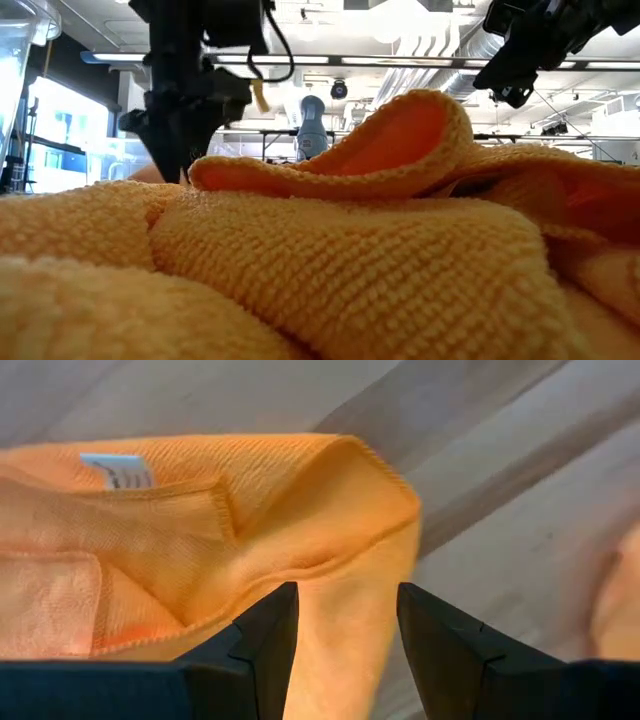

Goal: Sort microfiber towel by color & place in baskets
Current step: Put the yellow microfiber towel into the top transparent bin

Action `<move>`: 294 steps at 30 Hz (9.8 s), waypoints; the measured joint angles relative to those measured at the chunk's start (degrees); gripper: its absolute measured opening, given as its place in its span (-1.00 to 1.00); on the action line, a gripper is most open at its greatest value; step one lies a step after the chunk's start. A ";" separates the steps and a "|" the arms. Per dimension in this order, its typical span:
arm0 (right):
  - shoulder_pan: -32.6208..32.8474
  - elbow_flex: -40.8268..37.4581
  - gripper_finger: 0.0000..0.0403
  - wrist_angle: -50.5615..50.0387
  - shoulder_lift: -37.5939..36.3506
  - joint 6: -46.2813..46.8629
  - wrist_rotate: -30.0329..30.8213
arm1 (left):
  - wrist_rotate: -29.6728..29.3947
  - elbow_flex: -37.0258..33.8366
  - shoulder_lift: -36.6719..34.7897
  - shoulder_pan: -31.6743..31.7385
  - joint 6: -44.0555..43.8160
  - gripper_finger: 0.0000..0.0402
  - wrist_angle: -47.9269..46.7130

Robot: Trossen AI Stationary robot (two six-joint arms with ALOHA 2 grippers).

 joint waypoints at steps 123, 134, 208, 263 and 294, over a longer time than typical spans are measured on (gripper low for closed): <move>0.04 0.00 -0.86 15.70 10.21 17.57 23.69 | -5.68 -1.13 -9.46 56.43 31.82 -0.77 2.77; 0.04 0.00 -0.86 15.70 10.21 17.59 23.69 | -6.16 -0.89 -8.27 56.89 30.29 -0.36 2.79; 0.00 0.00 -0.76 10.71 10.19 18.51 28.06 | -3.64 10.72 -15.44 6.38 49.31 -1.00 2.50; 7.37 26.32 -0.97 -38.56 14.38 20.83 18.91 | -7.17 7.29 -6.37 -5.77 52.18 -1.00 12.80; 21.45 23.29 -0.31 -53.58 37.11 56.93 18.11 | 9.71 7.29 -6.34 2.69 63.82 -1.00 9.92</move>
